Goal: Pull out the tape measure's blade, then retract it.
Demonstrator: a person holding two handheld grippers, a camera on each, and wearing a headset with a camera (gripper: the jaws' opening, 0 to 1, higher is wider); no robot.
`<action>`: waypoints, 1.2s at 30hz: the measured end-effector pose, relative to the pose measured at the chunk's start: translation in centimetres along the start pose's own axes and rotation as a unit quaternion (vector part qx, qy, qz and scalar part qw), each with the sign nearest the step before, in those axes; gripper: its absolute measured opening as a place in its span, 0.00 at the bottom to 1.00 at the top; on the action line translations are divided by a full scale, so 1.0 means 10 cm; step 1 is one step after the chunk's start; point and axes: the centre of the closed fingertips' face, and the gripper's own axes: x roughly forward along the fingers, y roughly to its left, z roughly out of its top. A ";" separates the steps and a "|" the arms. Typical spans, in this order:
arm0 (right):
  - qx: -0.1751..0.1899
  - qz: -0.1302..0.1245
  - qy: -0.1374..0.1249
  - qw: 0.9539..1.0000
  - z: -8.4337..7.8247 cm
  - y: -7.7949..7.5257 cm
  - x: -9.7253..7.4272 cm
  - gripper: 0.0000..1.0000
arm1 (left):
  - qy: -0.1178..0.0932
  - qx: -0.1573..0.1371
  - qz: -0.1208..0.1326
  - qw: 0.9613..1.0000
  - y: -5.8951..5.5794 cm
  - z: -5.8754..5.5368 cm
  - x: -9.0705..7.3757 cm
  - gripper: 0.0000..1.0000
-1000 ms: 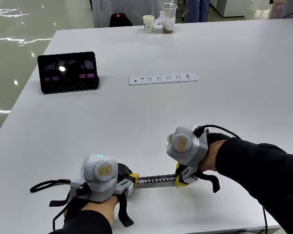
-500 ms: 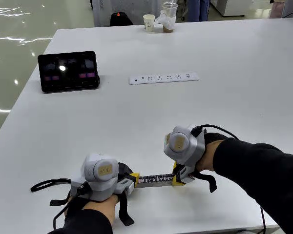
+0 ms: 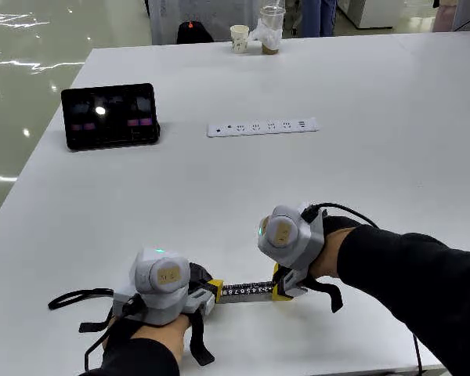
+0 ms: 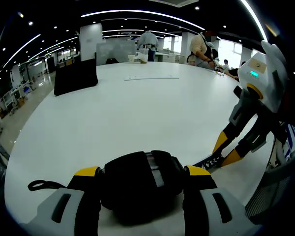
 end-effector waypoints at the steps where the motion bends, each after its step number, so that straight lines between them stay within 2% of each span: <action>1: 0.000 0.000 -0.001 1.000 0.00 0.00 0.00 0.11 | 0.000 0.000 0.000 1.000 0.00 0.00 0.00 0.63; 23: -0.004 0.004 0.002 1.000 0.09 0.02 0.03 0.11 | 0.001 -0.002 -0.001 1.000 -0.01 0.00 0.00 0.63; 36: -0.003 0.006 -0.011 1.000 0.14 0.02 0.05 0.11 | 0.002 0.002 -0.002 1.000 0.00 0.00 0.00 0.62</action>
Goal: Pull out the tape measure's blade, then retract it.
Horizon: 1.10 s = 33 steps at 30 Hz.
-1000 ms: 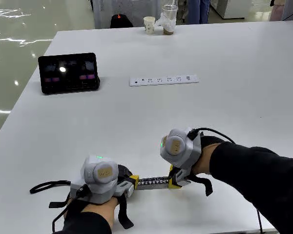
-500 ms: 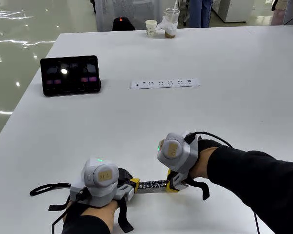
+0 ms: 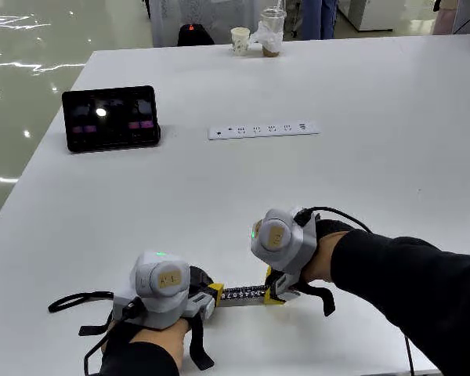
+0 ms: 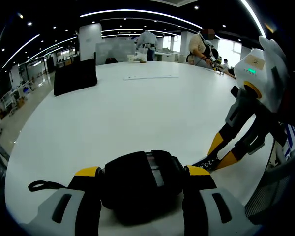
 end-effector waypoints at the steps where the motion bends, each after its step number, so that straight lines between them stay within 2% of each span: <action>1: 0.000 0.000 0.000 1.000 0.00 0.00 0.00 0.11 | 0.000 0.000 0.000 1.000 0.00 0.00 0.00 0.62; 13: -0.004 0.002 -0.005 1.000 0.06 0.01 0.03 0.11 | 0.000 -0.006 -0.003 1.000 0.00 0.00 -0.01 0.62; 33: -0.008 0.006 -0.029 1.000 0.16 0.02 0.05 0.11 | -0.003 -0.015 -0.007 1.000 0.01 0.01 -0.02 0.62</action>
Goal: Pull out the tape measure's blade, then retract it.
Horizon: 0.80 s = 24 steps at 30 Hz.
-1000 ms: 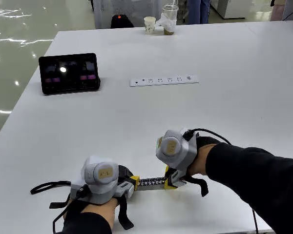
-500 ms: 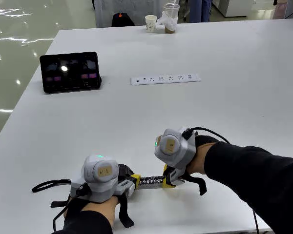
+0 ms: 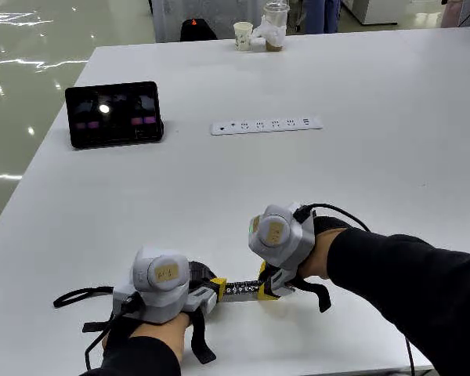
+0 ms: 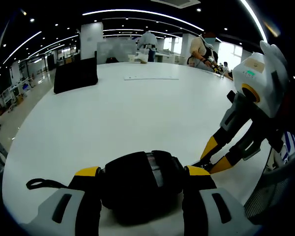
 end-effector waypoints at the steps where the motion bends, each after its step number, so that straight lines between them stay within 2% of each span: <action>1: -0.001 0.000 -0.001 1.000 0.01 0.00 0.00 0.11 | 0.000 -0.003 0.000 1.000 0.00 0.00 0.00 0.62; 14: -0.009 0.007 -0.016 1.000 0.03 0.00 0.01 0.12 | -0.001 -0.014 -0.008 1.000 0.01 0.00 -0.01 0.62; 24: -0.017 0.008 -0.004 1.000 0.09 0.01 0.04 0.12 | 0.000 -0.002 -0.008 1.000 0.01 0.00 0.00 0.61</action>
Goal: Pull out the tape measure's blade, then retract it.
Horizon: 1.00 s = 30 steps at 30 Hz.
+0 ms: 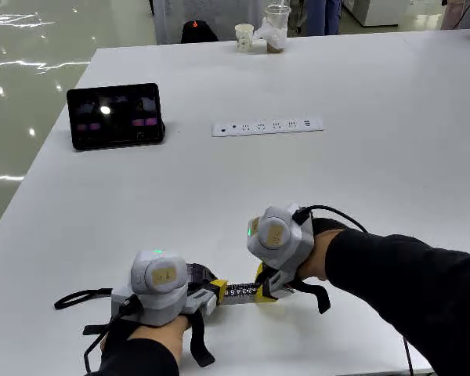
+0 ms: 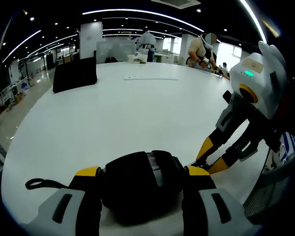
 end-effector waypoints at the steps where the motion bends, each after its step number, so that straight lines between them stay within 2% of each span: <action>1: -0.001 0.000 0.000 1.000 0.00 0.00 0.00 0.12 | 0.000 0.000 0.000 1.000 0.00 0.00 0.00 0.61; 30: 0.013 0.010 -0.007 1.000 0.17 0.00 0.09 0.12 | 0.001 -0.009 -0.003 1.000 0.01 0.00 -0.01 0.61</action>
